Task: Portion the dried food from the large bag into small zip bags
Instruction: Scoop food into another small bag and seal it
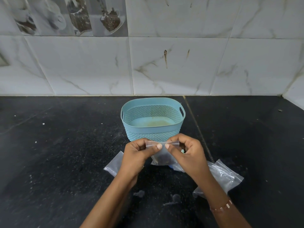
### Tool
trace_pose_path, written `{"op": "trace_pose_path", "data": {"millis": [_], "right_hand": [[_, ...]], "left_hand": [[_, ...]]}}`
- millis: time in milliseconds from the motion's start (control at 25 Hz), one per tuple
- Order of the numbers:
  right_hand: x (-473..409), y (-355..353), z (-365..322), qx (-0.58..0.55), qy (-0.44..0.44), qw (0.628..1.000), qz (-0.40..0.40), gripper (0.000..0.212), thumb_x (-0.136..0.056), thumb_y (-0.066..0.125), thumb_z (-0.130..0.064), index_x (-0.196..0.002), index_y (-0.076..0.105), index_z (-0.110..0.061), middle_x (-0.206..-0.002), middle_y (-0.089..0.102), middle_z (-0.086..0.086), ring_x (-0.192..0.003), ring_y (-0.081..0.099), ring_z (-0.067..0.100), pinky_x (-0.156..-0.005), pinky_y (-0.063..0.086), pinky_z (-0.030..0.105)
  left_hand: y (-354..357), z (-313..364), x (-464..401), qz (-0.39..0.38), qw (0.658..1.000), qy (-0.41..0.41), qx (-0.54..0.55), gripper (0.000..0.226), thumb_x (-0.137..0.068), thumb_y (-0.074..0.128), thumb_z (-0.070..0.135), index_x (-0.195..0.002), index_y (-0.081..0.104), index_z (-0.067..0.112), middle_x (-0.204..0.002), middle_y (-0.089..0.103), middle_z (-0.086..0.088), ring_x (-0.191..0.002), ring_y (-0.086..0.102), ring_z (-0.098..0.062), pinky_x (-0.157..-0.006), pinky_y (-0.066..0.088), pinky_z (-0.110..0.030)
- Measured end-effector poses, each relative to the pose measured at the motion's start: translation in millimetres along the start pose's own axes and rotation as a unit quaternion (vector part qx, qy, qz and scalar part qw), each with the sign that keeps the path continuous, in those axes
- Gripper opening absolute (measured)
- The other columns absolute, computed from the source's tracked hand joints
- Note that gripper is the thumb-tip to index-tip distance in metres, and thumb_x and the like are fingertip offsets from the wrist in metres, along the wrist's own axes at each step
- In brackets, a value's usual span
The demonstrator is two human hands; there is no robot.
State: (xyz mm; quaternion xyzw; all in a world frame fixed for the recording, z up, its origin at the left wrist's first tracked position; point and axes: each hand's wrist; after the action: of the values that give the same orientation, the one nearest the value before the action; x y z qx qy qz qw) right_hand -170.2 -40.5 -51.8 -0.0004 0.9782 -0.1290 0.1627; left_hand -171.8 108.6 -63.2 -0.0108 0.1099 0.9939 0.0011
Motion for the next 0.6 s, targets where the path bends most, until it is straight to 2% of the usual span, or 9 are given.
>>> {"op": "trace_pose_path", "data": {"millis": [80,160,240,360,440,560,600], "right_hand": [[1.7,1.4,-2.6,0.003,-0.009,1.0,0.021,0.012,-0.074,0.063,-0.012,-0.07,0.063,-0.023,-0.066,0.063,-0.01,-0.061,0.056,0.021,-0.059,0.047,0.03],[2.3,1.4,-4.5,0.009,-0.011,0.999,0.043,0.024,-0.075,0.065,-0.004,-0.068,0.062,-0.027,-0.063,0.062,-0.012,-0.059,0.055,0.015,-0.059,0.046,0.027],[2.4,0.1,-5.3,0.01,-0.002,0.999,0.049,0.028,-0.077,0.067,0.0,-0.068,0.062,-0.026,-0.065,0.064,-0.007,-0.061,0.057,0.027,-0.059,0.048,0.033],[4.6,-2.6,-5.8,0.003,0.006,1.0,0.03,0.011,-0.076,0.069,-0.008,-0.072,0.066,-0.018,-0.072,0.067,0.005,-0.069,0.059,0.035,-0.062,0.05,0.036],[6.2,-5.5,-7.6,-0.002,0.018,1.0,0.015,0.009,-0.077,0.069,-0.003,-0.075,0.068,-0.011,-0.074,0.068,0.007,-0.065,0.058,0.029,-0.06,0.048,0.028],[9.6,-11.9,-14.3,-0.031,0.038,0.999,0.004,0.006,-0.079,0.066,0.0,-0.077,0.068,-0.006,-0.069,0.066,0.009,-0.053,0.054,0.004,-0.051,0.042,0.014],[11.0,-14.9,-15.6,-0.046,0.045,0.998,0.007,0.006,-0.08,0.065,0.0,-0.077,0.069,-0.005,-0.068,0.066,0.009,-0.053,0.054,0.002,-0.05,0.043,0.012]], "left_hand": [[1.2,-0.6,0.4,-0.007,1.0,-0.005,0.004,0.01,-0.061,0.071,0.014,-0.068,0.07,0.007,-0.068,0.071,-0.009,-0.066,0.063,-0.021,-0.066,0.052,-0.028],[1.2,-1.3,1.0,-0.02,1.0,-0.013,0.018,0.017,-0.062,0.07,0.017,-0.074,0.072,0.005,-0.073,0.073,-0.009,-0.069,0.065,-0.019,-0.07,0.052,-0.028],[-1.5,-1.7,0.8,-0.021,0.999,-0.015,0.029,0.023,-0.065,0.068,0.021,-0.078,0.071,0.002,-0.074,0.073,-0.009,-0.07,0.066,-0.017,-0.073,0.053,-0.027],[-2.8,0.3,0.9,0.0,1.0,0.009,0.005,0.016,-0.068,0.066,0.019,-0.073,0.07,0.005,-0.069,0.071,-0.004,-0.067,0.063,-0.013,-0.071,0.051,-0.024],[1.2,2.0,1.0,0.014,0.999,0.026,-0.019,0.008,-0.076,0.065,0.009,-0.069,0.069,0.007,-0.065,0.07,-0.001,-0.064,0.061,-0.011,-0.066,0.05,-0.019],[10.0,0.9,0.3,0.027,0.998,0.041,-0.037,0.018,-0.082,0.061,0.003,-0.066,0.067,0.011,-0.059,0.067,0.005,-0.059,0.059,-0.004,-0.061,0.048,-0.014],[13.5,0.6,0.5,0.023,0.999,0.04,-0.029,0.018,-0.082,0.061,0.005,-0.067,0.067,0.012,-0.058,0.067,0.006,-0.059,0.059,-0.003,-0.062,0.048,-0.013]]}}
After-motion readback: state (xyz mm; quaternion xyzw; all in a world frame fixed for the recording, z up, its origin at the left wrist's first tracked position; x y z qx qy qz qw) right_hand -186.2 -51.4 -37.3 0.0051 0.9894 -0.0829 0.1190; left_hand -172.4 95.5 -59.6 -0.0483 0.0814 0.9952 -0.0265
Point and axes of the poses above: each hand's wrist, its own x-axis away from the middle knuckle, its own y-axis out of the palm, z = x × y
